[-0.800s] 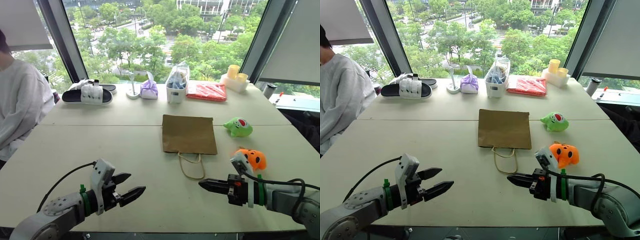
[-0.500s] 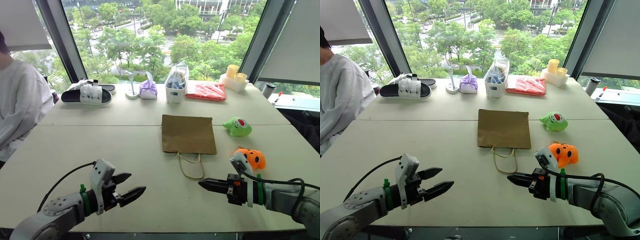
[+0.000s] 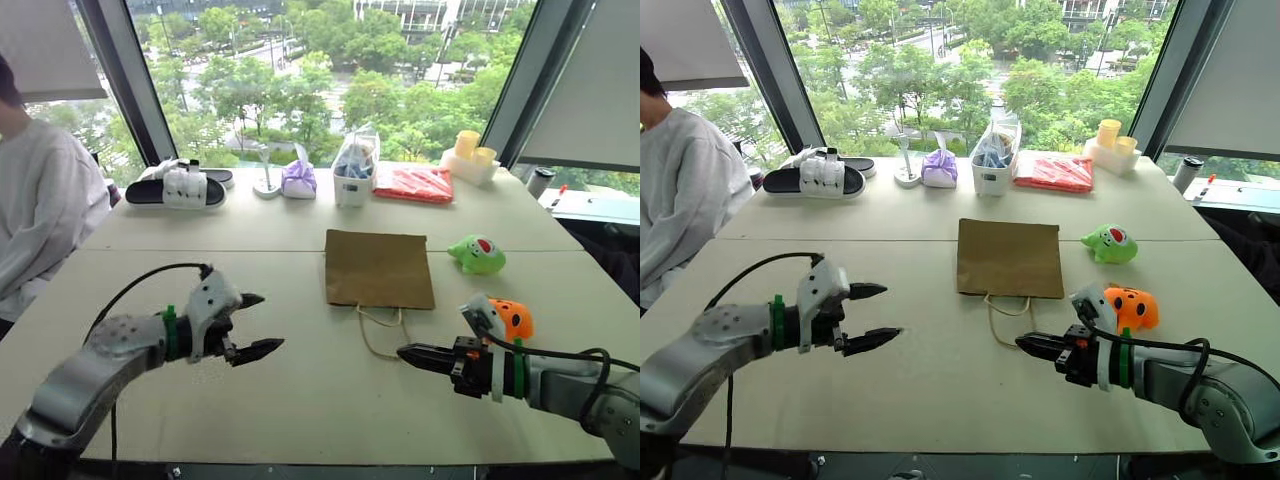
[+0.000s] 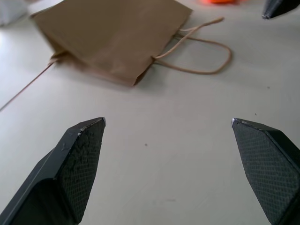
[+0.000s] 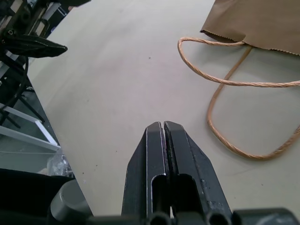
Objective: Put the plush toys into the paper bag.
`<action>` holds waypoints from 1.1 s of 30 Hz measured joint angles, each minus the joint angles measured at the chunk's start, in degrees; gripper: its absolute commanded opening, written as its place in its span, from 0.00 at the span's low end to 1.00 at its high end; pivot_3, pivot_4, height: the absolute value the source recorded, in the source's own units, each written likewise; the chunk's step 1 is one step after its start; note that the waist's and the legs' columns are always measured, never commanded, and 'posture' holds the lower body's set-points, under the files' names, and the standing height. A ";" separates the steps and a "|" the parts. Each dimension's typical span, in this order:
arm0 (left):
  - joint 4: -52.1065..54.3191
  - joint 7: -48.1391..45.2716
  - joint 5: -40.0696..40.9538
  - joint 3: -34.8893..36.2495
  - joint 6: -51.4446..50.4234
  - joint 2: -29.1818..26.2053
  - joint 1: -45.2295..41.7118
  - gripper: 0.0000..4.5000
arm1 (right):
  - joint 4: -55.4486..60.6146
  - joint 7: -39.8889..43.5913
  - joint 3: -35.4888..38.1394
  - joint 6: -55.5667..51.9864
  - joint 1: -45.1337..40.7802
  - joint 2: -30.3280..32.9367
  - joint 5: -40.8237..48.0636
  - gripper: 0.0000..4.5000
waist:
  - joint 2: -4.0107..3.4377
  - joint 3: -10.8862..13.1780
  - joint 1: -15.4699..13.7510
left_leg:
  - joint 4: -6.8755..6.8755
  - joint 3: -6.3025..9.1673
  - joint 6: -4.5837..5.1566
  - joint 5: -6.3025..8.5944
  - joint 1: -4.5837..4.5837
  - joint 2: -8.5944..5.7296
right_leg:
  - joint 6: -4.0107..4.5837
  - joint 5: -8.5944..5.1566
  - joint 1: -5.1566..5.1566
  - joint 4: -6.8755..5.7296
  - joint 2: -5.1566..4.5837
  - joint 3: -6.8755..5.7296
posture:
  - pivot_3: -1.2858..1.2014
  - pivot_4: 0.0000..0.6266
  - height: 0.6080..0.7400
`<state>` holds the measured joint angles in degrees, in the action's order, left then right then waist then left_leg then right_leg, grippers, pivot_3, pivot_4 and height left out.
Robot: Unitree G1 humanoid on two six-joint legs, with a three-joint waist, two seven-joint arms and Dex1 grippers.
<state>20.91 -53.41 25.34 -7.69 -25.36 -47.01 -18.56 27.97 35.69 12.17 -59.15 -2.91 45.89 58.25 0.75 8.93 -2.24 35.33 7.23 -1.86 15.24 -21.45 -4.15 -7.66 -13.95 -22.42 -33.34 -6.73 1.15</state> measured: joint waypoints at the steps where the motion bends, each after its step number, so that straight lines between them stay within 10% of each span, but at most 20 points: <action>1: -3.32 -2.03 -1.66 -2.62 2.15 2.30 -2.91 0.98 | 0.04 -0.51 0.13 -0.03 0.32 -0.20 0.02 0.00 | -0.01 0.00 -0.04 | -0.01 0.01 0.01 0.00 -0.03 -0.01 | -0.01 0.01 -0.03 -0.02 -0.01 -0.01 | 0.52 0.24 1.00; 15: -54.97 -12.94 -20.44 -16.36 35.96 32.33 -30.30 0.98 | 9.54 -12.39 6.04 1.68 12.13 -8.19 3.40 0.00 | 0.13 0.05 0.09 | 0.19 0.10 0.03 -0.01 -0.02 -0.02 | -0.48 0.25 -0.02 -0.24 0.06 -0.12 | 0.52 0.24 1.00; 24: -66.64 -15.13 -23.25 -15.97 42.92 37.96 -34.41 0.02 | 11.10 -15.15 7.72 3.81 14.20 -8.79 4.79 0.00 | 0.15 0.06 0.11 | 0.58 0.13 0.09 0.03 -0.01 -0.03 | -0.57 0.25 0.00 -0.66 0.06 -0.12 | 0.52 0.24 1.00; 33: -71.27 -7.80 -21.57 -8.32 36.62 41.78 -36.80 0.01 | 11.05 -17.20 5.44 4.99 9.74 -9.34 5.18 0.00 | 0.21 0.10 0.14 | 0.74 0.25 0.09 0.03 -0.04 -0.05 | -0.58 0.24 0.02 -0.77 0.09 -0.13 | 0.52 0.24 1.00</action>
<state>-50.36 -61.21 3.76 -16.00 11.26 -5.23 -55.36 39.02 18.49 17.60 -54.16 6.83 36.55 63.43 0.96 9.03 -2.10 36.06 7.47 -1.76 15.27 -21.49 -4.20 -8.24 -13.71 -22.40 -34.11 -6.65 1.02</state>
